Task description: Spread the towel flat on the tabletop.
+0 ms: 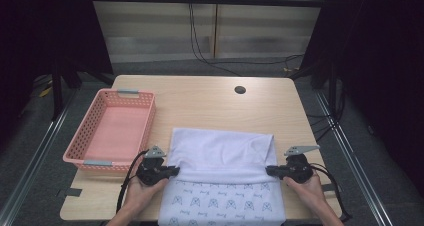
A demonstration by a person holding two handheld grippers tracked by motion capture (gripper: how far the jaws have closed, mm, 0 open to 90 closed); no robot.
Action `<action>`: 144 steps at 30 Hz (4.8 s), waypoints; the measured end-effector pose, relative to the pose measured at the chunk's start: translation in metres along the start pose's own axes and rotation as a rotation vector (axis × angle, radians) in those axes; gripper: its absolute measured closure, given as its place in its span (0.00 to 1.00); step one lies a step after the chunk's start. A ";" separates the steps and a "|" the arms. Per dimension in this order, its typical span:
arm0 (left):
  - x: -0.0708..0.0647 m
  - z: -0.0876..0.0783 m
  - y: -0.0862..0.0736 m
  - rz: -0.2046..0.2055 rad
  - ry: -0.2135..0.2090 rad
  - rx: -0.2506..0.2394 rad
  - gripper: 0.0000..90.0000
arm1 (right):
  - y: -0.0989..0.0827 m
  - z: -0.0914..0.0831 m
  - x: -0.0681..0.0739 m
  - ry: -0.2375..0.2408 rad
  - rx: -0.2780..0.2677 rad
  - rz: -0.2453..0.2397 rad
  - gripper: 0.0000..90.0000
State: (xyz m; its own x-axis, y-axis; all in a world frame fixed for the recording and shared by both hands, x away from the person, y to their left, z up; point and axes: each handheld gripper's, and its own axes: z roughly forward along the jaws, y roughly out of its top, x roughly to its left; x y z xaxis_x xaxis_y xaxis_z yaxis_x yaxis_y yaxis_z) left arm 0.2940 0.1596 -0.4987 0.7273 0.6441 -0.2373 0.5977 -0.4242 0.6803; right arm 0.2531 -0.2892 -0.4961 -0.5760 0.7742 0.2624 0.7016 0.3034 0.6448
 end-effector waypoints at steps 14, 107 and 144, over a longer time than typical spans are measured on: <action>0.033 0.037 0.039 -0.089 0.068 -0.076 0.97 | 0.038 0.024 -0.042 -0.090 -0.051 0.037 0.95; -0.038 -0.066 -0.033 0.153 -0.262 -0.118 0.72 | -0.055 -0.088 0.035 0.176 -0.153 -0.114 0.64; -0.034 -0.064 -0.025 0.134 -0.330 -0.101 0.71 | -0.023 -0.052 0.055 0.270 -0.080 -0.152 0.65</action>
State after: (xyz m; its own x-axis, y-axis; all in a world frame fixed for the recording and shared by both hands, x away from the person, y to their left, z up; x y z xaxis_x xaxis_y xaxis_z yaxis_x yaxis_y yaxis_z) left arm 0.2330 0.1889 -0.4635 0.8761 0.3406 -0.3412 0.4658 -0.4152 0.7814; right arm 0.1835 -0.2823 -0.4591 -0.7695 0.5448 0.3333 0.5703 0.3511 0.7426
